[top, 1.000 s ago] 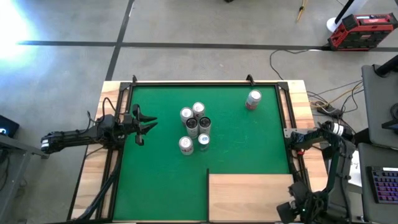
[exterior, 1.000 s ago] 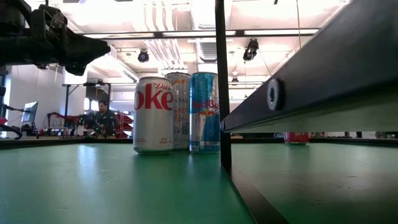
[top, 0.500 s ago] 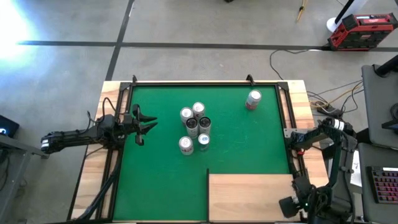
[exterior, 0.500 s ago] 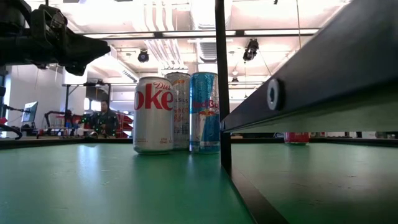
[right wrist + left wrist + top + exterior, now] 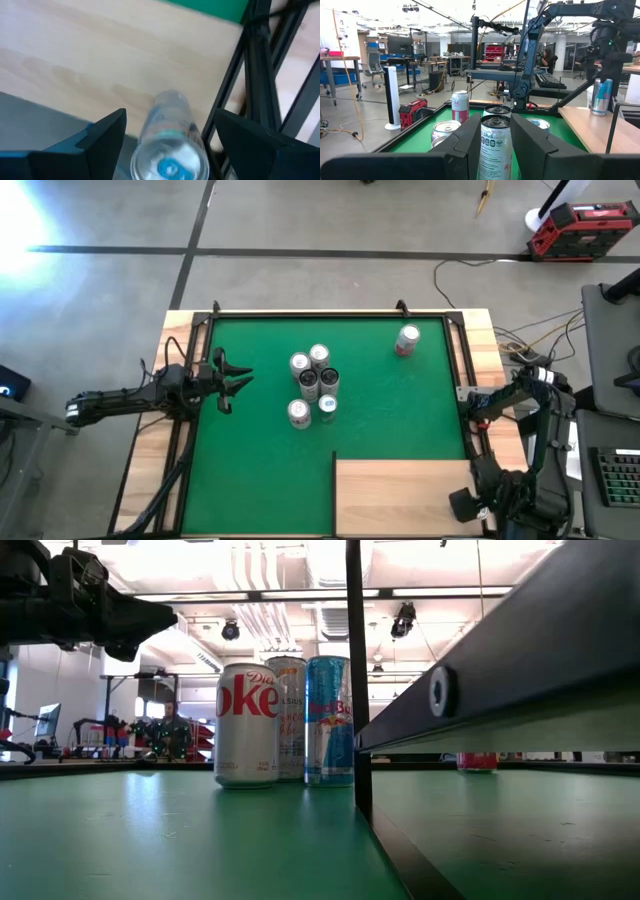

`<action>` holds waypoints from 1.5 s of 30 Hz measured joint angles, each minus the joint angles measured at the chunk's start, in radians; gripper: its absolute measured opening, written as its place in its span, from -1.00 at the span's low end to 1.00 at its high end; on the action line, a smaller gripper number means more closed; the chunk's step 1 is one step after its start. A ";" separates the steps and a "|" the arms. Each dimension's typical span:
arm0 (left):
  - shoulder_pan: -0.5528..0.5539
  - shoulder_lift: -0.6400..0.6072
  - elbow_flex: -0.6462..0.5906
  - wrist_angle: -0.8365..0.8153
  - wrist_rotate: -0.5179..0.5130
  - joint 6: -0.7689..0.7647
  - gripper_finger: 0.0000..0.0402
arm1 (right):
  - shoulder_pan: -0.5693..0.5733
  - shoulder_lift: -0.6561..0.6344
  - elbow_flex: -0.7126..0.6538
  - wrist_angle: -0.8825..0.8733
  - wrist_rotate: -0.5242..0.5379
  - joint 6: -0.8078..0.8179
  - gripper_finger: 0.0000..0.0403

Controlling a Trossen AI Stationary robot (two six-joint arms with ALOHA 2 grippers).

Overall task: Place canned beverage on shelf
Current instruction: Put the right pink white soda can on the shelf

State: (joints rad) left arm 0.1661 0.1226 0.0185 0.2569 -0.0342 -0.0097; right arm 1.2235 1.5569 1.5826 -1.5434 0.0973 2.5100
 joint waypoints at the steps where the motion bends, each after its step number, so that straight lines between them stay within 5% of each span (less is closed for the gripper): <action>1: 0.000 0.000 0.000 0.000 0.000 0.000 -0.56 | -0.005 -0.001 0.000 -0.017 0.012 -0.007 0.46; 15: 0.000 0.000 0.000 0.000 0.000 0.000 -0.56 | -0.276 -0.097 -0.083 -0.029 0.274 -0.354 0.46; 26: 0.000 0.000 0.000 0.000 0.000 0.000 -0.56 | -0.834 -0.298 -0.315 -0.029 0.374 -0.598 0.40; 31: 0.000 0.000 0.000 0.000 0.000 0.000 -0.56 | -1.138 -0.369 -0.351 -0.018 0.343 -0.775 0.40; 37: 0.000 0.000 0.000 0.000 0.000 0.000 -0.56 | -1.449 -0.379 -0.318 0.042 0.148 -1.011 0.37; 45: 0.000 0.000 0.000 0.000 0.000 0.000 -0.56 | -1.701 -0.276 -0.233 0.083 0.006 -1.218 0.25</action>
State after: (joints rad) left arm 0.1663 0.1229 0.0185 0.2568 -0.0344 -0.0095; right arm -0.4780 1.2808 1.3497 -1.4606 0.1038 1.2921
